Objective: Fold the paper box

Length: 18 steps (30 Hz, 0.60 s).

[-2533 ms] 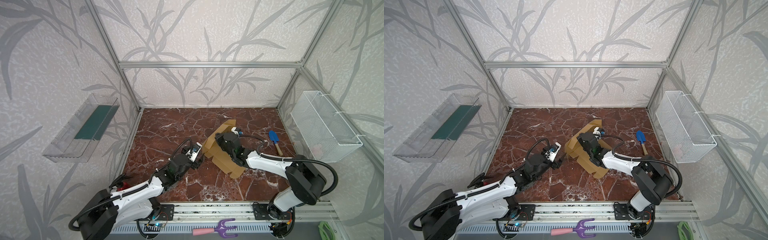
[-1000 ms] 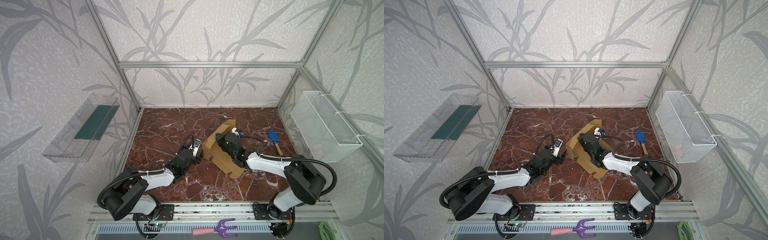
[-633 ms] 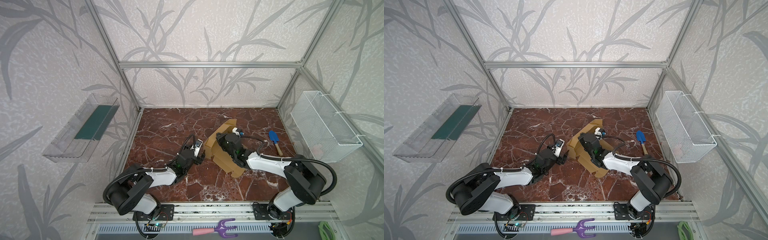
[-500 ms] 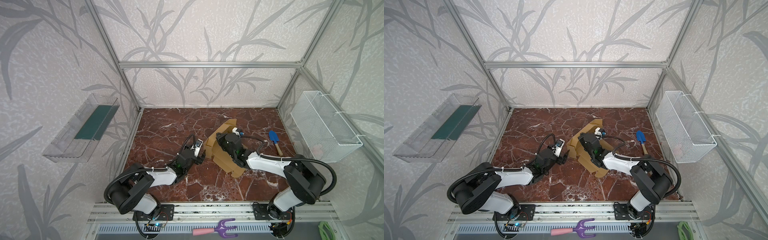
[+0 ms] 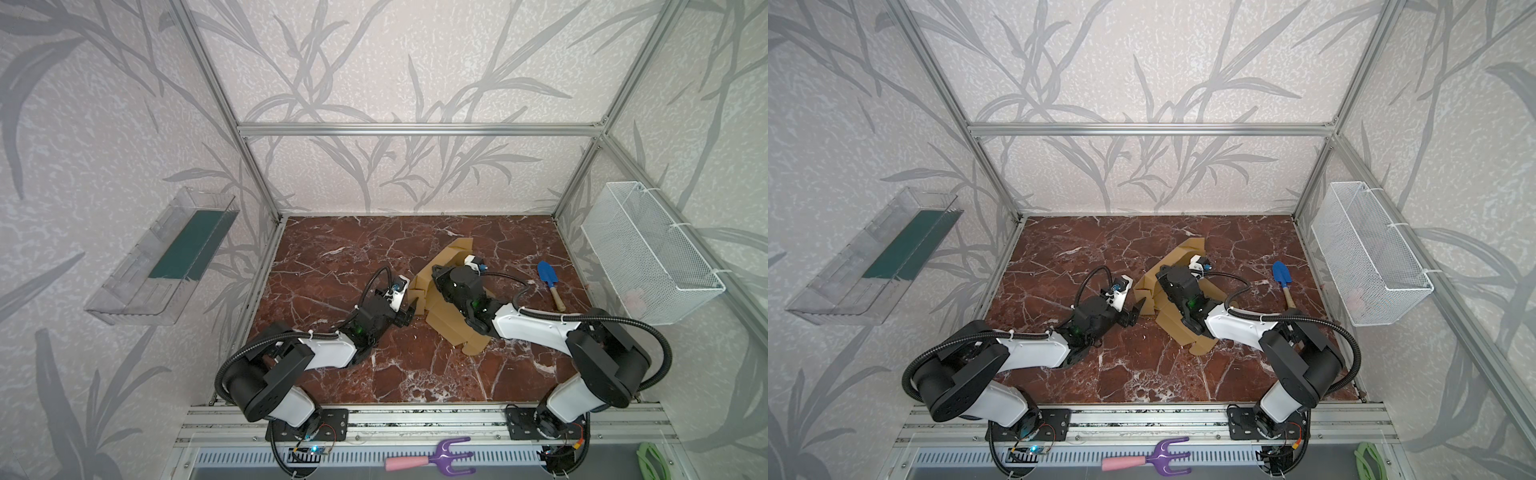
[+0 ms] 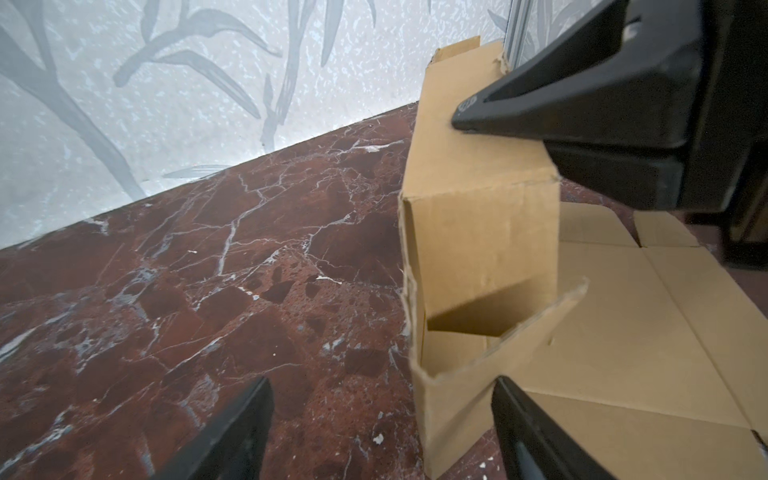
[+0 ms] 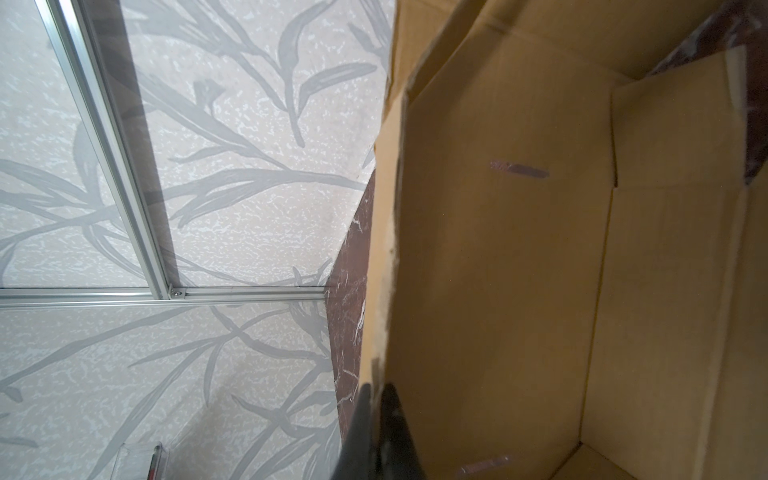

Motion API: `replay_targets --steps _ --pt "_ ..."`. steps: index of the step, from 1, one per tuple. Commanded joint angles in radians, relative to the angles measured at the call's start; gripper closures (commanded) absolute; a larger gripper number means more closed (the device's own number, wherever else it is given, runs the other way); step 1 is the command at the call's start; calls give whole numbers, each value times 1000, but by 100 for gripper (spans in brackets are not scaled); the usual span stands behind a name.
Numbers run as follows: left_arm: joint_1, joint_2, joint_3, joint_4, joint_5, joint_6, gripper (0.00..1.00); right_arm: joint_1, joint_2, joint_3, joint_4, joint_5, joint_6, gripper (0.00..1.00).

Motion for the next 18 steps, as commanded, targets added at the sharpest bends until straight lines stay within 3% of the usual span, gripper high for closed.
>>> replay_targets --steps 1,18 --pt "-1 6 20 36 45 -24 17 4 37 -25 -56 -23 -3 100" --pt "-4 13 31 25 115 -48 17 5 52 -22 -34 -27 -1 100"
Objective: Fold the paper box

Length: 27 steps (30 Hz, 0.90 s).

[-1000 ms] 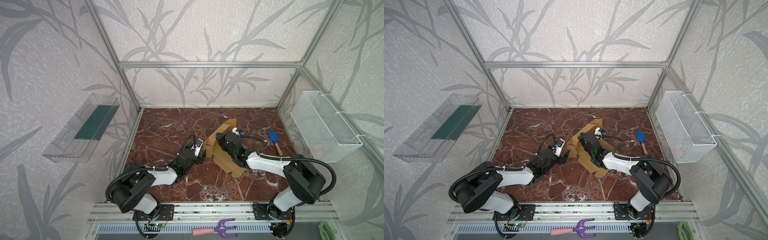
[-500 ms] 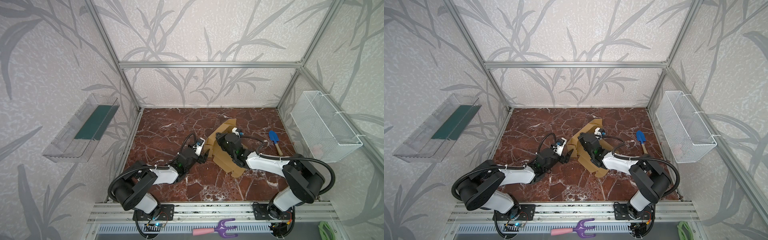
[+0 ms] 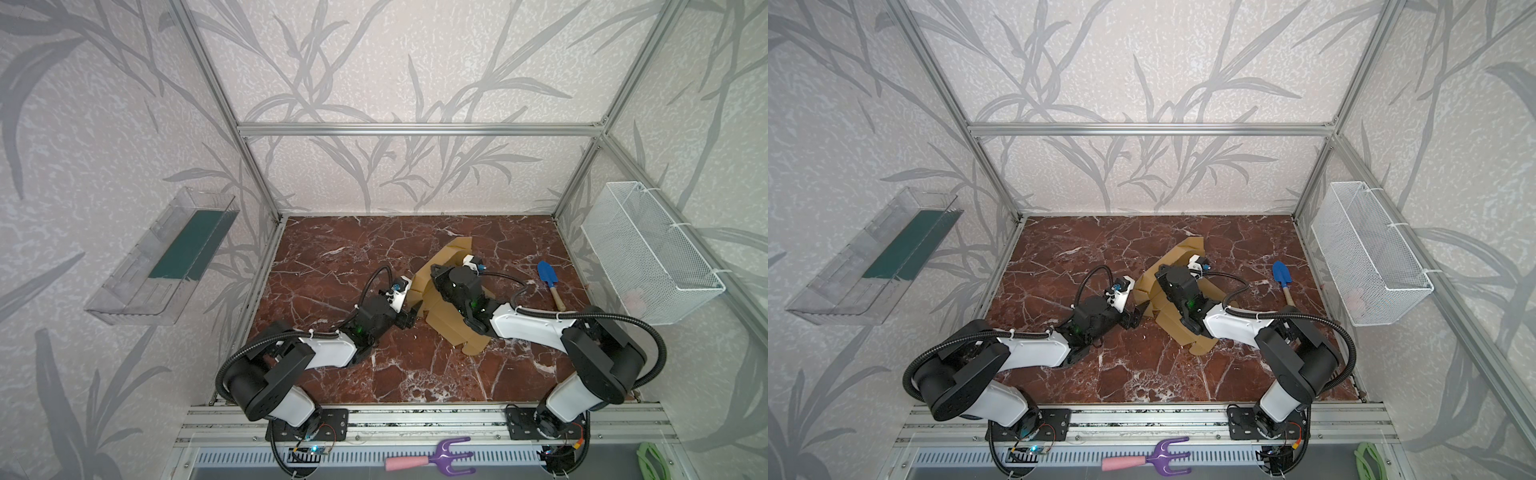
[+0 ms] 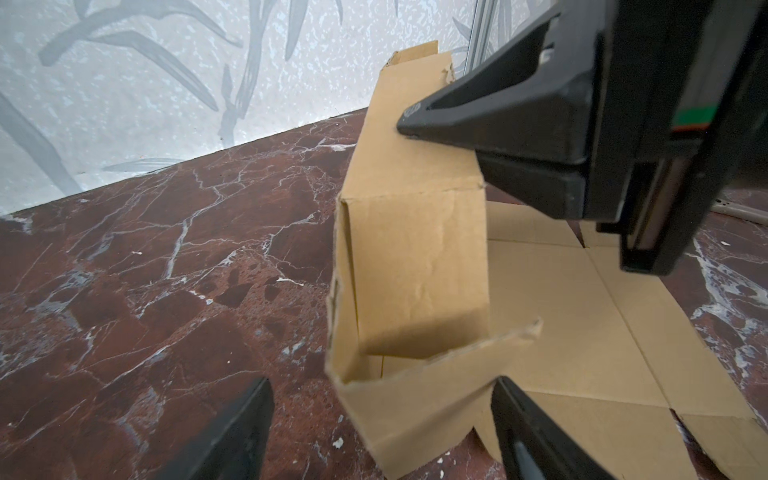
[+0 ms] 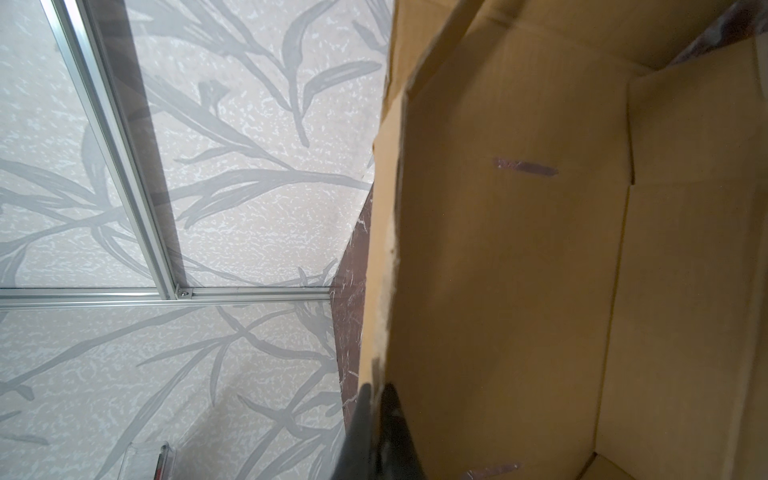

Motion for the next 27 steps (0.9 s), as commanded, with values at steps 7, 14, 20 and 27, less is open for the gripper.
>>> replay_targets --steps 7,14,20,27 --pt "-4 20 32 64 61 -17 17 5 30 -21 -70 -25 -3 100" --pt "-4 -10 15 59 159 -59 19 5 26 -30 -65 -20 0 100" --pt "-23 -194 -15 -108 107 -25 16 4 18 -37 -68 -15 -4 100" --pt "-26 -457 -62 -312 -52 17 14 2 24 -34 -67 -20 -2 100"
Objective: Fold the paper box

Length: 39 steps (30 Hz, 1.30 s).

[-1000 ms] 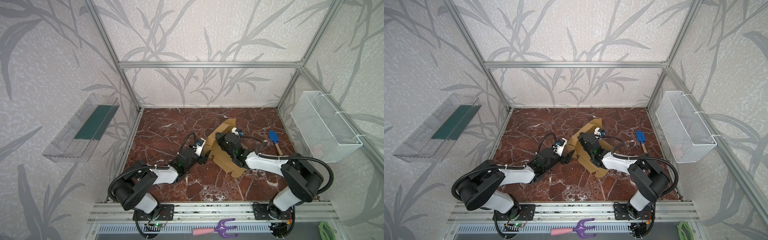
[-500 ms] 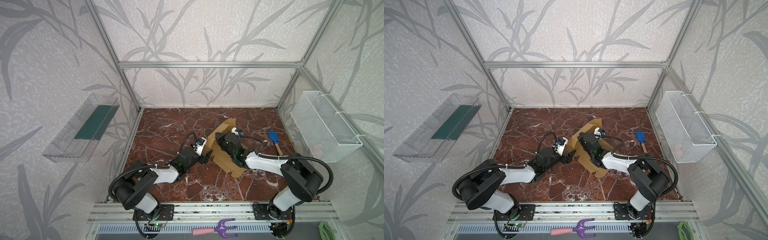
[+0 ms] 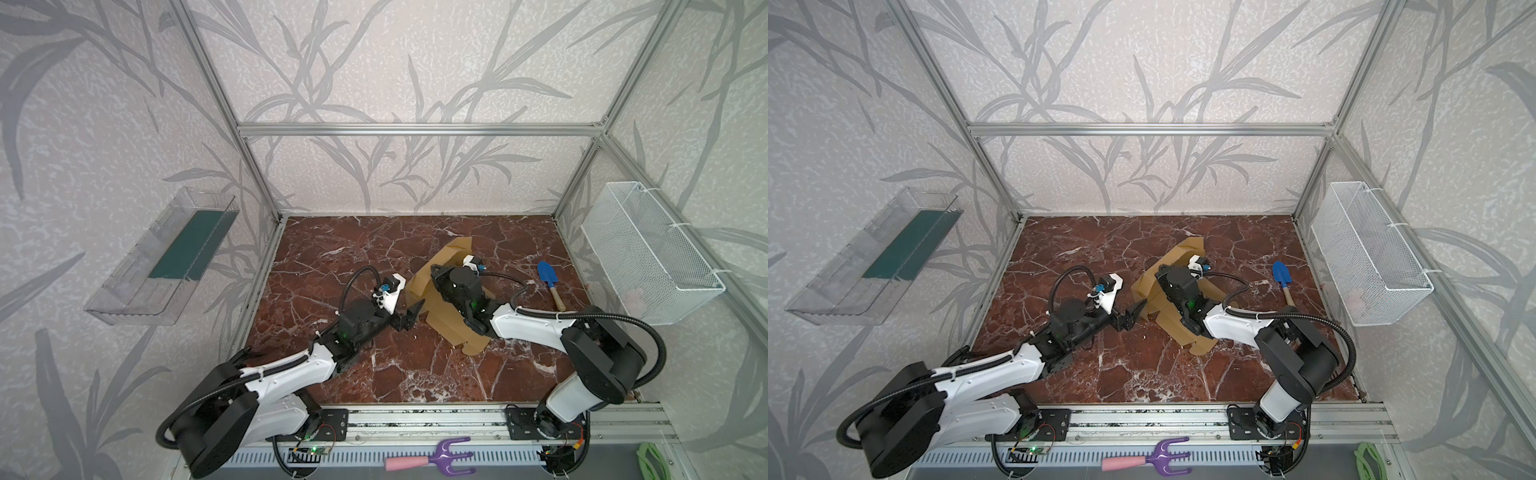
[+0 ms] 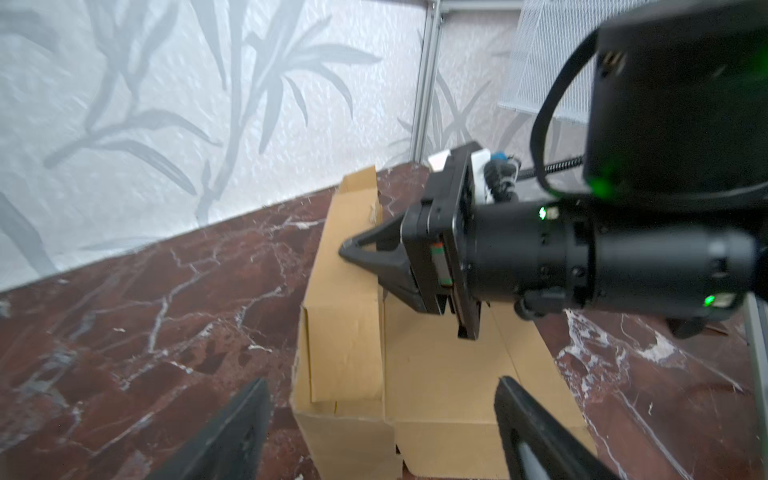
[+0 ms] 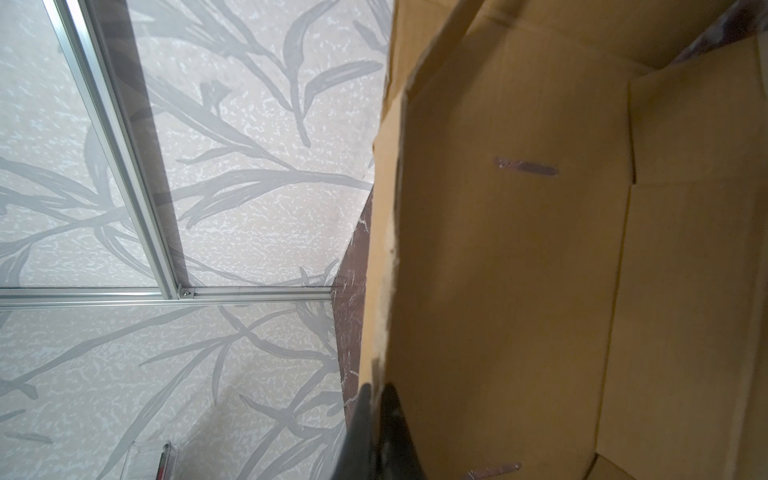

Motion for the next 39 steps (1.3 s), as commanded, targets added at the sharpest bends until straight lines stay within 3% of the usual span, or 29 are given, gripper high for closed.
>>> replay_targets --steps 1,4,10,17,30,39 --pt "-1 -61 -35 -147 -151 57 14 1 24 -29 -77 -19 -2 100" --pt "-1 -50 -49 -147 -224 114 12 3 30 -25 -77 -23 2 100" --pt "3 59 -15 -166 -225 203 12 3 35 -22 -72 -32 8 100" --pt "18 187 26 -139 -226 216 13 3 28 -28 -71 -36 7 100" --pt "27 408 72 84 -166 238 16 3 34 -29 -62 -39 11 100" --pt "30 473 92 132 -143 251 25 3 31 -32 -61 -38 11 100"
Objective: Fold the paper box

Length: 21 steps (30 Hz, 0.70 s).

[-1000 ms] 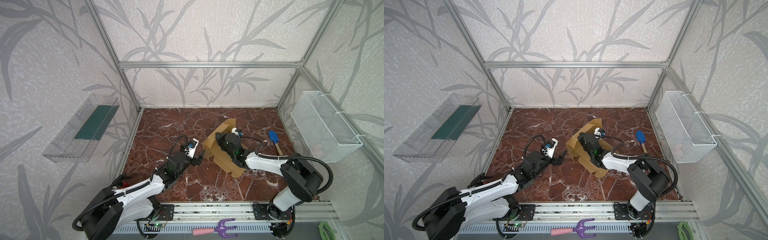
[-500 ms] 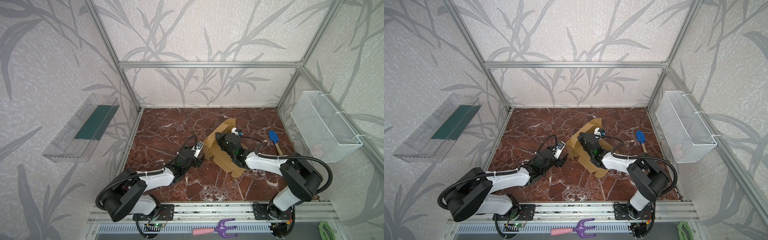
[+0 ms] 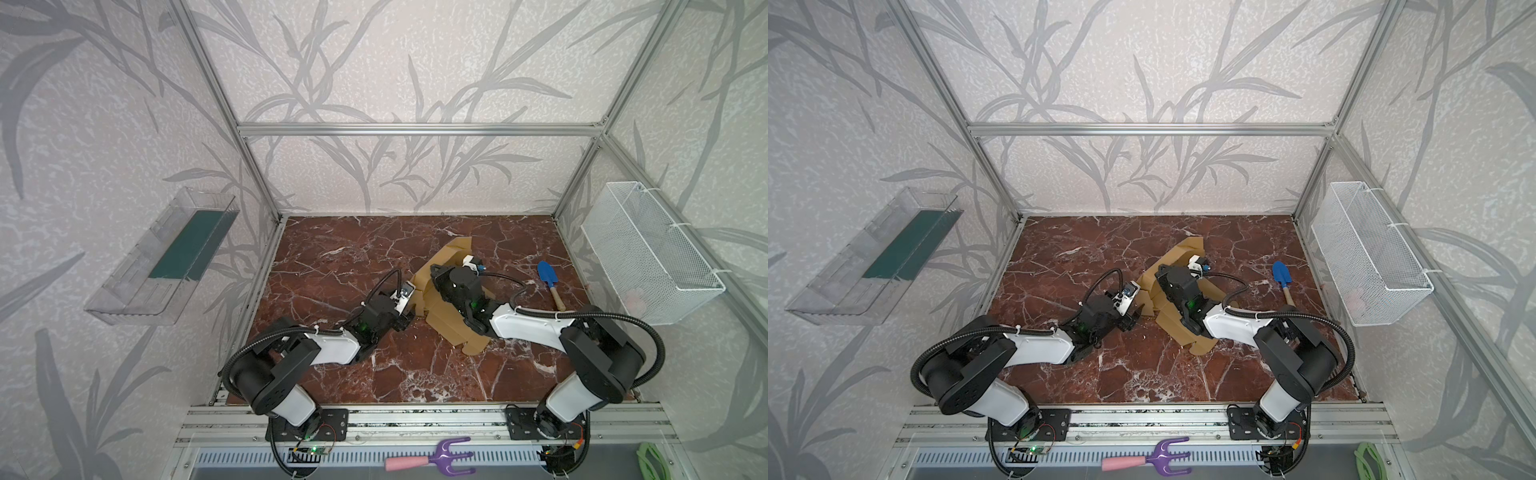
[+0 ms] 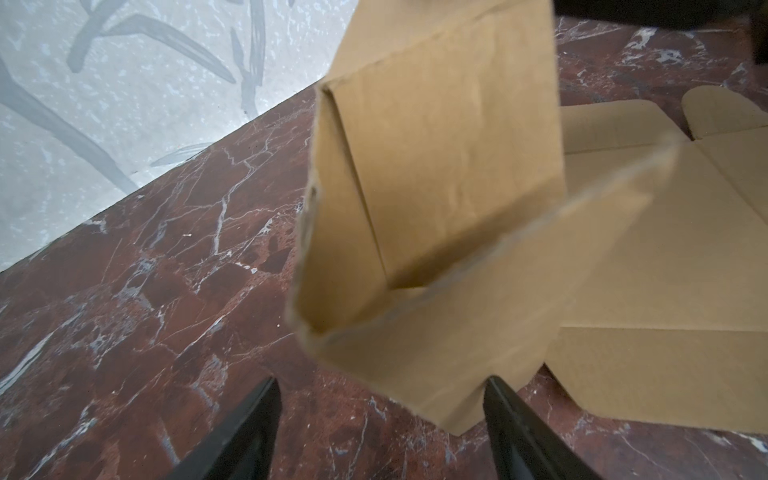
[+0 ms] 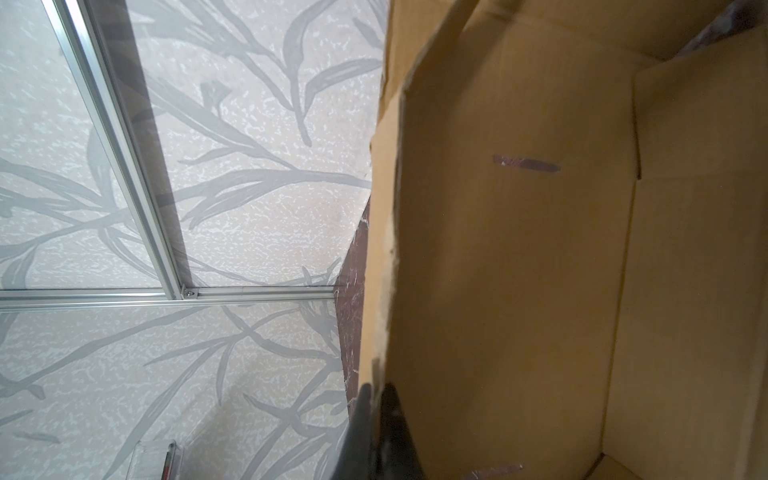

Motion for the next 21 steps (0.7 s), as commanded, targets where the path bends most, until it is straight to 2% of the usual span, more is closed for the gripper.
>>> replay_targets --steps 1,9,21 --pt "5 18 29 64 17 24 26 5 26 -31 -73 -30 0 100" --pt "5 19 34 79 42 3 32 5 30 -30 -69 -32 1 100" --pt "3 6 31 73 92 -33 34 4 33 -28 -68 -33 7 100"
